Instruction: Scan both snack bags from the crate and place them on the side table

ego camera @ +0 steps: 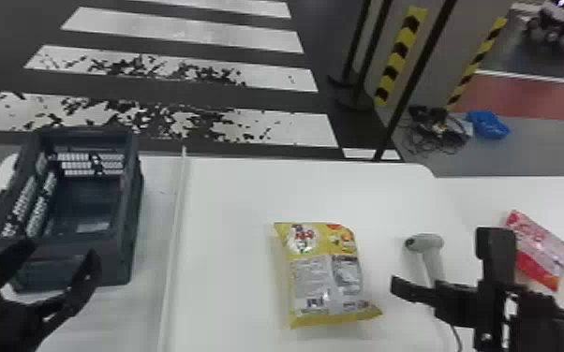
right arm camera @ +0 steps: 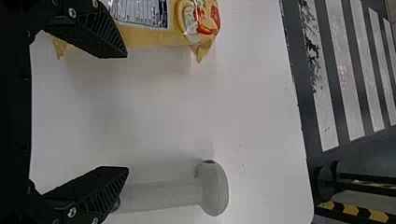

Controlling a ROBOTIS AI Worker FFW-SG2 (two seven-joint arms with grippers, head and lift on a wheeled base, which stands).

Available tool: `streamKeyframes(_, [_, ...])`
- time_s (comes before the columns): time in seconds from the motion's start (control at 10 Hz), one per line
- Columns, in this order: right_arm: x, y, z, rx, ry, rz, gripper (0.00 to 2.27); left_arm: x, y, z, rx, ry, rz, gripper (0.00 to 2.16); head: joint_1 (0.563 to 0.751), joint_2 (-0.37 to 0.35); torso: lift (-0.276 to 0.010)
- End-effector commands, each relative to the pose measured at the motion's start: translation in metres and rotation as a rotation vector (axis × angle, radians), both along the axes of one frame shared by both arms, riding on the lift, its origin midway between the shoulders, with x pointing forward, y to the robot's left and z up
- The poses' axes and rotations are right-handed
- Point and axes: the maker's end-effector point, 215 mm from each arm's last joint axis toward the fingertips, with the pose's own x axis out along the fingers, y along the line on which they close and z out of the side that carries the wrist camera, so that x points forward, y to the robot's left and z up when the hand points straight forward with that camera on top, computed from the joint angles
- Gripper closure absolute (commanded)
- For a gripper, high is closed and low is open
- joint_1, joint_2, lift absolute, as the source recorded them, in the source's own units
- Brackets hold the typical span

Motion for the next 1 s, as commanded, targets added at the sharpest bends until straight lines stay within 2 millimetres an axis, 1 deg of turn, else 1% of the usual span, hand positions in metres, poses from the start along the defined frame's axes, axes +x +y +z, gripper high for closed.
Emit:
streamKeyframes(0.0, [-0.002, 0.017, -0.001, 0.050, 0.014, 0.023, 0.14, 0.000, 0.000, -0.001, 0.000, 0.001, 0.000, 0.08, 0.695, -0.172, -0.095])
streamKeyframes(0.2, [0.002, 0.036, 0.001, 0.106, 0.009, 0.059, 0.14, 0.001, 0.000, -0.001, -0.002, 0.001, 0.001, 0.08, 0.695, -0.134, -0.095])
streamKeyframes(0.3, [0.000, 0.049, -0.002, 0.165, 0.033, 0.081, 0.14, 0.001, 0.001, -0.002, -0.001, 0.003, 0.002, 0.08, 0.695, -0.119, -0.095])
streamKeyframes(0.4, [0.001, 0.058, -0.006, 0.200, 0.041, 0.093, 0.14, 0.001, 0.001, -0.003, -0.001, 0.004, 0.002, 0.08, 0.695, -0.099, -0.095])
streamKeyframes(0.5, [-0.003, 0.070, -0.012, 0.259, 0.069, 0.114, 0.14, 0.001, 0.001, -0.003, -0.001, 0.004, 0.002, 0.08, 0.695, -0.092, -0.095])
streamKeyframes(0.6, [-0.002, 0.081, -0.015, 0.301, 0.076, 0.138, 0.14, 0.001, 0.001, -0.003, -0.001, 0.004, 0.002, 0.08, 0.695, -0.074, -0.095])
streamKeyframes(0.7, [0.000, 0.089, -0.015, 0.341, 0.076, 0.159, 0.14, 0.001, 0.001, -0.003, -0.001, 0.006, 0.003, 0.08, 0.695, -0.056, -0.095])
streamKeyframes(0.9, [0.004, 0.093, -0.019, 0.376, 0.081, 0.171, 0.14, 0.001, 0.002, -0.004, 0.000, 0.007, 0.003, 0.08, 0.695, -0.037, -0.095])
